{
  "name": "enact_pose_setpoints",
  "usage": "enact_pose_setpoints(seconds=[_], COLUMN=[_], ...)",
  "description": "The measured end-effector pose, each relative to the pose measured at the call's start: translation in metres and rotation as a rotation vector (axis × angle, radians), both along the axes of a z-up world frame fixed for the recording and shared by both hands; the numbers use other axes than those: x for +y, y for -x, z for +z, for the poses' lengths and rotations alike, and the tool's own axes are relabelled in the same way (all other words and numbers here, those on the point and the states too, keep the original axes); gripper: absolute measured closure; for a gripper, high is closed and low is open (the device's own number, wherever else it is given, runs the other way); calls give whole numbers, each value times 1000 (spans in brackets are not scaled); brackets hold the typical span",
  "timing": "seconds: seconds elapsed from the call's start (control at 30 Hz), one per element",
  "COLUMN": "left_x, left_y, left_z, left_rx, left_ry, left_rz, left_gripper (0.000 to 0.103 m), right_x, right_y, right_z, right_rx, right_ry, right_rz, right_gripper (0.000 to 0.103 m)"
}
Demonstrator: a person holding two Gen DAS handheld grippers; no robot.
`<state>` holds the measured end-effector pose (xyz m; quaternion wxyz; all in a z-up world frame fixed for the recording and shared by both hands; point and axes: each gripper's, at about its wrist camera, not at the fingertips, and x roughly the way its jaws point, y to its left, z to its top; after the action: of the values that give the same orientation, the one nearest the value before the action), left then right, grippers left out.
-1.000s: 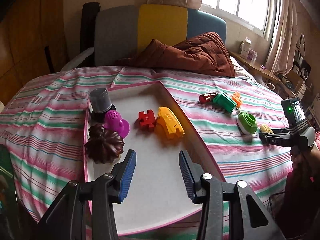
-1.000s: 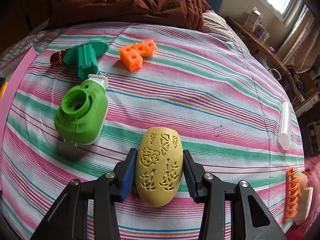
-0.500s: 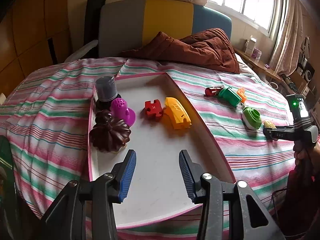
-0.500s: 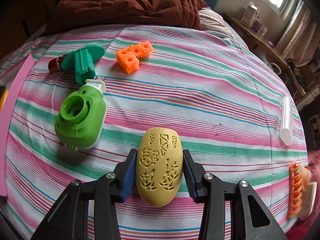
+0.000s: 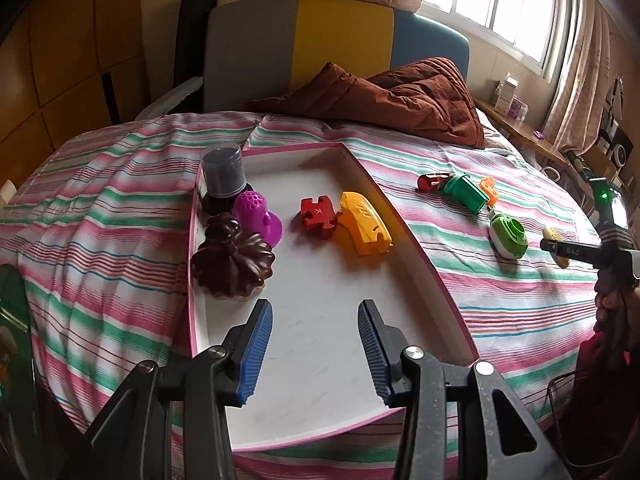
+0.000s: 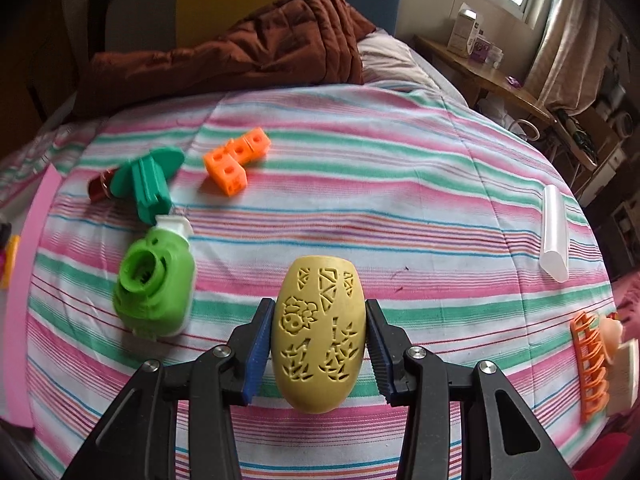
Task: Organize rigid objects
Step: 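Carry the yellow oval mold toward the tray with right gripper, then lower yellow oval mold onto tray beside yellow piece and open right gripper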
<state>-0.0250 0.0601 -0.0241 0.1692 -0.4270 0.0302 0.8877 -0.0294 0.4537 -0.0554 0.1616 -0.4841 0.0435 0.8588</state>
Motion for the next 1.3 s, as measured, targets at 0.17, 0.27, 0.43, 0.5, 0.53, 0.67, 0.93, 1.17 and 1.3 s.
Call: enact_pose_setpoints(seconds=[0.17, 0.27, 0.43, 0.5, 0.53, 0.67, 0.93, 1.17, 1.3], left_x=[-9, -17, -29, -32, -34, -41, -58, -64, -66], left_y=[1, 3, 4, 4, 4, 4, 6, 6, 6], left_z=[1, 1, 0, 0, 0, -1, -5, -5, -5], left_rx=[-1, -7, -14, -13, -13, -20, -42, -40, -42], left_ry=[-4, -10, -19, -19, -20, -20, -38, -49, -57], left_rz=[19, 39, 69, 75, 77, 89, 132, 141, 146], left_gripper=[58, 58, 58, 58, 58, 58, 58, 58, 58], right_x=[-17, -44, -122, -156, -171, -239, -316, -323, -318], right_y=[-2, -1, 11, 18, 20, 35, 82, 107, 97], right_z=[25, 44, 62, 62, 61, 52, 12, -7, 3], right_rx=[101, 144, 172, 168, 164, 124, 2, -14, 16], right_ry=[43, 53, 94, 125, 135, 186, 193, 155, 151], right_rz=[45, 117, 329, 411, 443, 580, 681, 645, 654], right_gripper=[58, 58, 58, 58, 58, 58, 58, 56, 50])
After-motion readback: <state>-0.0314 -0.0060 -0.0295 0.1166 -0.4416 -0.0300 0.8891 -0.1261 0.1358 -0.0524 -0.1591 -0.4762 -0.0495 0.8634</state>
